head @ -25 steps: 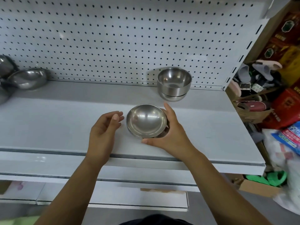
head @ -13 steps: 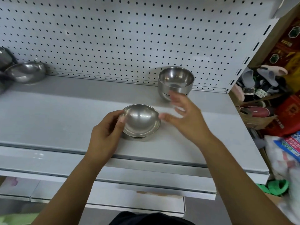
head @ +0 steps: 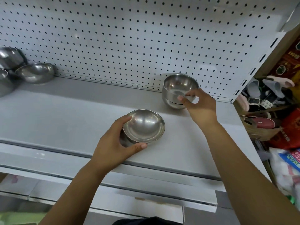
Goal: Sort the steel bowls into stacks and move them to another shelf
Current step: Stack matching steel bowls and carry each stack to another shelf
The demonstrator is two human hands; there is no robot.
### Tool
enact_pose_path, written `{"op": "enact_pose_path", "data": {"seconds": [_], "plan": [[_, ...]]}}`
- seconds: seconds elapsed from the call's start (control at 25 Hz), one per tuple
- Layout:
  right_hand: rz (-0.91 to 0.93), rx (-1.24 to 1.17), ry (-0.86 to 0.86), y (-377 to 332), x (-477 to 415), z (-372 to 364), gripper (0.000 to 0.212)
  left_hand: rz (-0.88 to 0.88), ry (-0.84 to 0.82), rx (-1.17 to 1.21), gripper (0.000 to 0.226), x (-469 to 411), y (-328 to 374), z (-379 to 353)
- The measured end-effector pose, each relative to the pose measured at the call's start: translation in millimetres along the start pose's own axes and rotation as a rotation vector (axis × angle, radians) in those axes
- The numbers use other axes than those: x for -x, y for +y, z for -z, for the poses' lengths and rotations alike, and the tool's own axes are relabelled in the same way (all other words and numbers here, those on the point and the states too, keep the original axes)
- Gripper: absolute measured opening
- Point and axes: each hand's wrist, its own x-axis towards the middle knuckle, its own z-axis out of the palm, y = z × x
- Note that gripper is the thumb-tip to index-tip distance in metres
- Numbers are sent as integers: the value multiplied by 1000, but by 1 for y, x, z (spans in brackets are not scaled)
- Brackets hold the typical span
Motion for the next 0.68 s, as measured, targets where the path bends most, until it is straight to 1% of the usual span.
{"op": "enact_pose_path", "data": {"seconds": [0.24, 0.4, 0.48, 0.56, 0.68], "plan": [[18, -113, 48, 2, -2, 1, 16, 4, 11, -9, 97, -2, 0, -2], [73, -316, 124, 3, 6, 7, 18, 7, 7, -19, 102, -2, 0, -2], [90, -394, 199, 8, 10, 14, 21, 5, 12, -28, 98, -3, 0, -2], [110, -374, 286, 15, 12, 24, 23, -3, 7, -31, 95, -4, 1, -3], [95, -199, 401, 30, 16, 39, 24, -9, -8, -25, 96, -5, 1, -4]]}}
